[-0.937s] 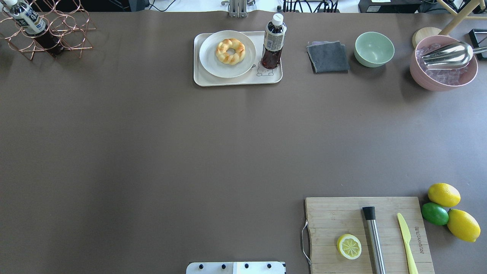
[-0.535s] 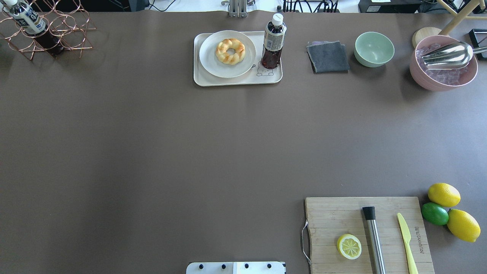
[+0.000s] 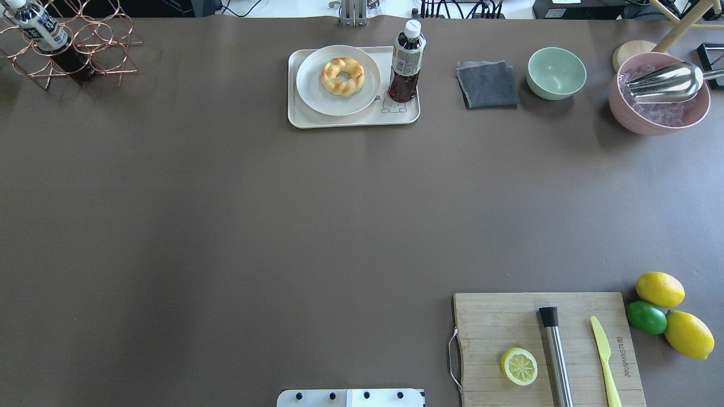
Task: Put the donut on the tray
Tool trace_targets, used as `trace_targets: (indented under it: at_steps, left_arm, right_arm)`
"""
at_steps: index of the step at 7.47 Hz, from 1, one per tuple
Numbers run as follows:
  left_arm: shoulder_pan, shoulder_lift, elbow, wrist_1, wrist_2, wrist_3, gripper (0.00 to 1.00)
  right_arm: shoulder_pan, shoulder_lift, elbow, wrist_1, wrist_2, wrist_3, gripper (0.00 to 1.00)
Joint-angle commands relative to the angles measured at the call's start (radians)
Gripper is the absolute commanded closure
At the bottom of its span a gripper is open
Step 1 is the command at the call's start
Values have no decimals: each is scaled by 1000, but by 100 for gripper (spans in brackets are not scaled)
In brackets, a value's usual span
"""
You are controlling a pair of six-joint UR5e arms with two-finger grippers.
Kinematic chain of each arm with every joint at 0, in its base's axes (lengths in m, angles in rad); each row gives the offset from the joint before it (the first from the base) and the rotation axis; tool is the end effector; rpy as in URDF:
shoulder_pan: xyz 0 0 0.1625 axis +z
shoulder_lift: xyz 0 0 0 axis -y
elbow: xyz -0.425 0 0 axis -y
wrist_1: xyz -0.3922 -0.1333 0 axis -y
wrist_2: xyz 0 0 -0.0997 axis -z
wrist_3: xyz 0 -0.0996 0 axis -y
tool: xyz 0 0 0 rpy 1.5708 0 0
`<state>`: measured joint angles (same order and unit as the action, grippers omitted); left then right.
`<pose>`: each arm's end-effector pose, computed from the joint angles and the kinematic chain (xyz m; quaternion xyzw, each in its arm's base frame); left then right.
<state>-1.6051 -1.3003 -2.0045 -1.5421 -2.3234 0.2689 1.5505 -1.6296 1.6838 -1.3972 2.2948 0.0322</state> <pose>-0.0783 -0.3795 0.5670 0.1172 0.3530 0.1331 0.9187 0.0576 -0.4819 0.6157 0.0970 -0.3545 -0.0347 0.9294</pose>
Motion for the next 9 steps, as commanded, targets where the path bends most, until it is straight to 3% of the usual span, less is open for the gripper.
trace_targets:
  at_steps: [1, 9]
  left_arm:
    - [-1, -1, 1, -1, -1, 0, 2]
    - [-1, -11, 6, 0, 1, -2, 2]
  right_arm:
    - [2, -1, 4, -6, 0, 0, 0]
    - [2, -4, 2, -8, -2, 0, 0]
